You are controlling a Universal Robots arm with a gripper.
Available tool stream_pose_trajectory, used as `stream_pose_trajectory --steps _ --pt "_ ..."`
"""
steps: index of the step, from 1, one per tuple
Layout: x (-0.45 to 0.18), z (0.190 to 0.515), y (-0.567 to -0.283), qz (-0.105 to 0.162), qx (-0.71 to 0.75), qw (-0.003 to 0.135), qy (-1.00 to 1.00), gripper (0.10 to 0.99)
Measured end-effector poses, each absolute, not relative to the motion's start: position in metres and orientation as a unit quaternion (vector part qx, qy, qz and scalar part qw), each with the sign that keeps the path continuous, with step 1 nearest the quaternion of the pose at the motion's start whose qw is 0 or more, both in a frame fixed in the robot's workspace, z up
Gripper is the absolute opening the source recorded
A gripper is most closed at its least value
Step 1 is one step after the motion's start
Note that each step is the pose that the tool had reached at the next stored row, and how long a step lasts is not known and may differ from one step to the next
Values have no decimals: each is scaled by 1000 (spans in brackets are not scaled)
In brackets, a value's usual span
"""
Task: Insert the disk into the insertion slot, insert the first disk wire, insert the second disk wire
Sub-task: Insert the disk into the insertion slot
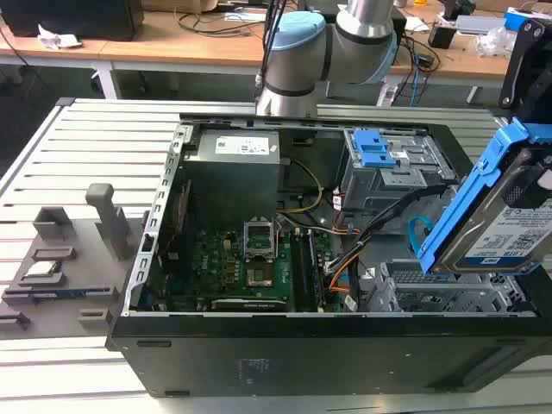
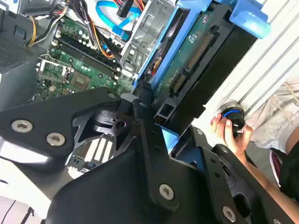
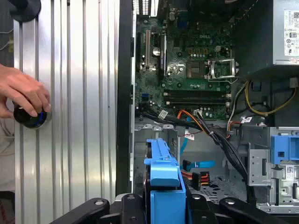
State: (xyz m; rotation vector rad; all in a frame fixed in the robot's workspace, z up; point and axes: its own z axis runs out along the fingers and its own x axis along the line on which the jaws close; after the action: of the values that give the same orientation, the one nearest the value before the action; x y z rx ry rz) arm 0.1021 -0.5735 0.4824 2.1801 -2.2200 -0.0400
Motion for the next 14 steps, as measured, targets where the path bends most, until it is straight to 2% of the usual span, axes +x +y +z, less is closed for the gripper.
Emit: stream_pose_trajectory --steps 14 --pt "97 459 -561 -14 695 14 -719 365"
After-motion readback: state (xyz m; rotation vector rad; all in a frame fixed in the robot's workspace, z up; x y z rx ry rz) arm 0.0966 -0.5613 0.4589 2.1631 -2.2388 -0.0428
